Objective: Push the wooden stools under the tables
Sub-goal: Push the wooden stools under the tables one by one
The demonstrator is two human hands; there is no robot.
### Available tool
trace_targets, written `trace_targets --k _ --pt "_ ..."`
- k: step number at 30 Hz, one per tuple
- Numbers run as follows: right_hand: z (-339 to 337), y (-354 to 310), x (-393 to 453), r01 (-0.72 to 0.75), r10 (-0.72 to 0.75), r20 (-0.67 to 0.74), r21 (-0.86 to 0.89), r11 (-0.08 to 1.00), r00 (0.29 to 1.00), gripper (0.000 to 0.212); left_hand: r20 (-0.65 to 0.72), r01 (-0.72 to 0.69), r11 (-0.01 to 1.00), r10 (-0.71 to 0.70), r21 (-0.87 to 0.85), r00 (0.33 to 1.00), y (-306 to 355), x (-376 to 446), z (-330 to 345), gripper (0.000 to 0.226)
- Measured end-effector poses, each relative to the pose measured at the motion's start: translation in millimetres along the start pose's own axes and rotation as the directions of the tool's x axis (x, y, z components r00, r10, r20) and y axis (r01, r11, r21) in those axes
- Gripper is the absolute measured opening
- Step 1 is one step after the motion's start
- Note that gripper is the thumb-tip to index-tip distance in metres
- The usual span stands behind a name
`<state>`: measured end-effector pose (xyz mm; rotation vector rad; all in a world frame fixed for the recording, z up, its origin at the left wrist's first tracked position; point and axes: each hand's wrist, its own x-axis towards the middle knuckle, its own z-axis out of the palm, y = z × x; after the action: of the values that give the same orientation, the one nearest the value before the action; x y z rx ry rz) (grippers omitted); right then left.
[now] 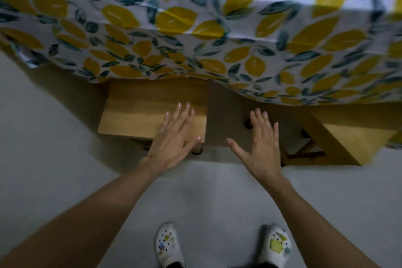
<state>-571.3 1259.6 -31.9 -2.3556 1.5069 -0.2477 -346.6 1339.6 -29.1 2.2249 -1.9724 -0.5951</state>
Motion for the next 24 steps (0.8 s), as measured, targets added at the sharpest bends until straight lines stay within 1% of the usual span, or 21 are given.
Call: trace_targets --k 3,6,9,11,14,16,18,20,24 --pt "-28 66 -13 -0.074 0.069 -0.066 -0.066 0.995 0.995 0.095 -0.024 -0.106 0.994 0.106 -0.028 0.994 64 24 18 0.074" --pt "-50 134 -26 -0.106 0.097 -0.078 -0.121 0.987 0.992 0.096 -0.024 -0.183 0.983 0.184 0.026 0.983 127 51 41 0.075" --pt "-66 201 -32 -0.131 0.119 -0.109 -0.105 0.986 0.987 0.096 0.001 -0.265 0.961 0.266 0.079 0.964 191 78 68 0.075" --pt "-72 240 -33 -0.144 0.133 -0.104 -0.101 0.984 0.986 0.097 0.02 -0.312 0.946 0.312 0.088 0.95 230 97 87 0.073" --pt "-75 286 -28 -0.118 0.11 -0.08 -0.114 0.986 0.991 0.098 0.038 -0.29 0.955 0.288 0.066 0.957 277 125 113 0.071" --pt "-74 308 -22 -0.068 0.062 -0.05 -0.132 0.989 0.997 0.098 0.04 -0.261 0.96 0.258 0.103 0.965 297 145 127 0.07" --pt "-70 316 -15 -0.023 0.017 -0.037 -0.162 0.987 0.999 0.098 0.037 -0.242 0.955 0.239 0.171 0.97 303 158 133 0.07" --pt "-63 323 -9 -0.007 0.002 -0.035 -0.161 0.987 0.999 0.098 0.04 -0.218 0.951 0.214 0.221 0.976 307 171 137 0.072" --pt "-47 319 -4 -0.039 0.025 -0.074 -0.193 0.98 0.997 0.096 0.046 -0.21 0.958 0.205 0.196 0.978 303 182 139 0.071"
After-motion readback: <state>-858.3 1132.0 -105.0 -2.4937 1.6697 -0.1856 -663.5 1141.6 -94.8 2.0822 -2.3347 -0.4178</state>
